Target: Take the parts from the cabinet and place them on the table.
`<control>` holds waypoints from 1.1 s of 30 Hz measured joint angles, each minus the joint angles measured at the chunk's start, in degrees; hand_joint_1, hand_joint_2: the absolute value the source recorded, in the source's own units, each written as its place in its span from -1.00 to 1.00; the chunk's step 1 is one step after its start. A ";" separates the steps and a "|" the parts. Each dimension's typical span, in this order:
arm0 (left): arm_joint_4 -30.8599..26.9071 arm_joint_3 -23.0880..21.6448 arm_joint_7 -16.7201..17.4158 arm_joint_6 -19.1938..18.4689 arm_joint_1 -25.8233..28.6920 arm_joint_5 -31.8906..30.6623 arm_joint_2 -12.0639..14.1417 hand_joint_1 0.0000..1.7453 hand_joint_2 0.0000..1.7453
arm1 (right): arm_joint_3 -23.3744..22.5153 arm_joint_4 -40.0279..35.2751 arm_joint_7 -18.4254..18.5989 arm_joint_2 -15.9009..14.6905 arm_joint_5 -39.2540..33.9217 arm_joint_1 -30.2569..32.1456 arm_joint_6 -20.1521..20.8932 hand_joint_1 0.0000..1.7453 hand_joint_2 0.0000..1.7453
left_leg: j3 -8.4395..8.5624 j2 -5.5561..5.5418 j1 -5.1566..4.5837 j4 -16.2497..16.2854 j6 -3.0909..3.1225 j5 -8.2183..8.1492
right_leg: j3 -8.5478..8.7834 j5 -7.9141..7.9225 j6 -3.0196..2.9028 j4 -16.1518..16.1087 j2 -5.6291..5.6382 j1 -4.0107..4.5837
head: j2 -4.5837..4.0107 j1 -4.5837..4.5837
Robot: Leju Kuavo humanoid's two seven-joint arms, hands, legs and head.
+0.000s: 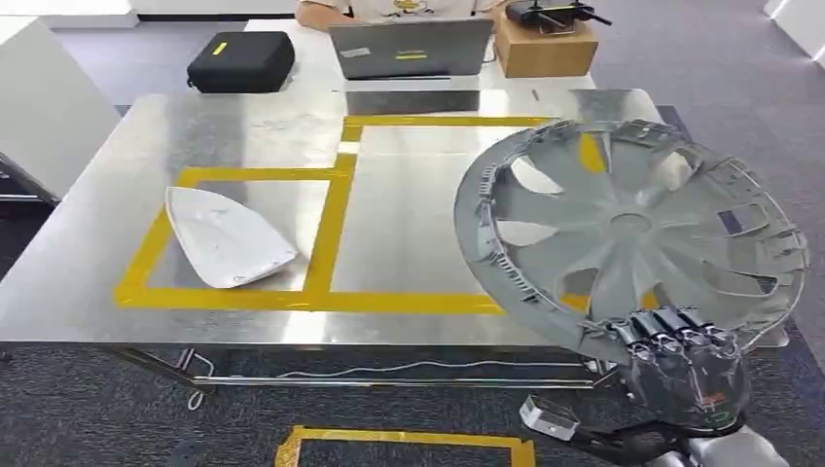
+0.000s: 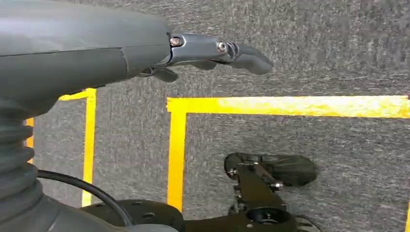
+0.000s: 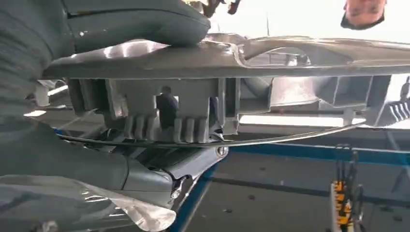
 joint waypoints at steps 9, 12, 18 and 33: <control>0.02 -0.02 -0.04 0.00 0.43 -0.09 0.04 -1.00 1.00 | -1.62 0.00 -1.77 0.85 0.00 0.05 0.00 1.00 1.00 | -5.68 -2.50 0.03 13.11 0.09 -4.51 | -0.05 0.39 -1.57 -0.20 1.59 0.50 | 0.00 -0.33; 0.02 -0.02 -0.09 -0.02 0.35 -0.09 0.27 -1.00 1.00 | -1.86 0.00 -1.79 1.14 -0.02 0.05 0.00 1.00 1.00 | -0.51 -3.61 -0.59 1.79 2.30 -0.50 | -0.02 0.41 -1.38 -0.09 1.94 0.93 | 0.00 -0.17; 0.02 -0.02 -0.09 -0.02 0.42 -0.13 0.07 -1.00 1.00 | -2.08 0.22 -1.60 1.18 0.00 0.14 0.00 1.00 1.00 | -0.60 -3.57 -0.75 0.46 0.48 -0.42 | -0.72 0.58 -1.08 0.08 2.09 0.55 | 0.00 -0.24; 0.02 0.00 0.92 -1.29 0.08 -1.36 0.81 -1.00 1.00 | 21.75 14.06 43.32 -20.86 -0.17 -14.86 6.14 1.00 1.00 | -0.86 -3.54 -1.04 0.61 1.41 -0.07 | -0.79 1.21 -0.18 -0.28 2.18 0.23 | 0.00 -0.29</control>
